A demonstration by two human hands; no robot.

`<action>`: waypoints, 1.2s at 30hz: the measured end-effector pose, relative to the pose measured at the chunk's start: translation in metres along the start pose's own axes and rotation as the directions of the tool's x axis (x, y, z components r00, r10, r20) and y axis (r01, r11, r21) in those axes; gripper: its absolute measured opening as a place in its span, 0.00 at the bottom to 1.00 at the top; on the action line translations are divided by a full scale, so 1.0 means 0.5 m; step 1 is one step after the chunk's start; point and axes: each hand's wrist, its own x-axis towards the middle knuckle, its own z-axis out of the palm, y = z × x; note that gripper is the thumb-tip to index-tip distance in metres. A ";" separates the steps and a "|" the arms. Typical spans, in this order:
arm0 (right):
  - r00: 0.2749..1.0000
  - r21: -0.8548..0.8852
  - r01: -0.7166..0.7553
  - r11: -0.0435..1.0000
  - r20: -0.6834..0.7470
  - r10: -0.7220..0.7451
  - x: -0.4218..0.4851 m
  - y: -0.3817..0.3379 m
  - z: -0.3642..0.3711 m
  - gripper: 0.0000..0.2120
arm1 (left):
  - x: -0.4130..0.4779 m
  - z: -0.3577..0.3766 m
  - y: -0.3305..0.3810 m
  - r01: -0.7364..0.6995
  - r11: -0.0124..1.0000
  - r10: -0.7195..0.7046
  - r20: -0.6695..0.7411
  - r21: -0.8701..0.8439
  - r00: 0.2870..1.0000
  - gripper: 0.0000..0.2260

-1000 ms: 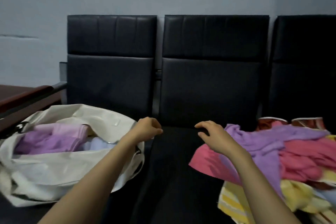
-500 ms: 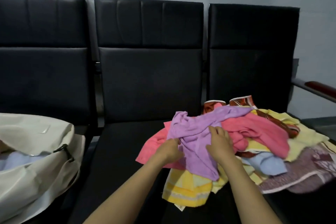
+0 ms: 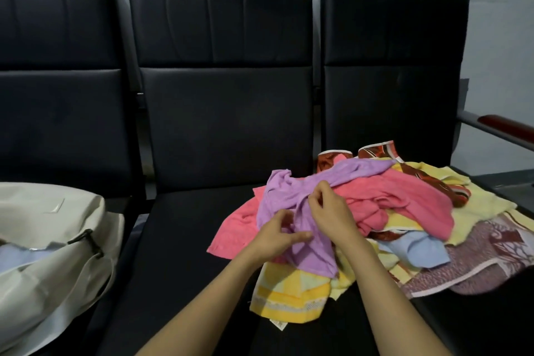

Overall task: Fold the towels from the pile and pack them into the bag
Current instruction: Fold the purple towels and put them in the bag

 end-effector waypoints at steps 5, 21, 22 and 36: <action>0.993 0.376 -0.086 0.922 0.104 0.050 -0.003 -0.037 -0.014 0.12 | -0.034 -0.003 0.018 0.035 0.950 -0.057 -0.061 -0.310 0.996 0.11; 0.685 -0.104 0.278 0.955 0.719 -0.121 -0.080 -0.070 0.056 0.15 | -0.229 -0.296 -0.074 -0.012 0.848 0.127 -0.182 0.530 0.975 0.08; 0.673 -0.130 0.289 0.948 0.732 -0.105 -0.082 -0.067 0.057 0.15 | -0.233 -0.297 -0.081 -0.008 0.848 0.087 -0.123 0.530 0.989 0.05; 0.530 0.006 0.234 0.972 0.837 -0.133 -0.099 -0.092 0.089 0.04 | -0.235 -0.258 -0.077 0.062 0.834 -0.088 0.022 0.548 0.996 0.08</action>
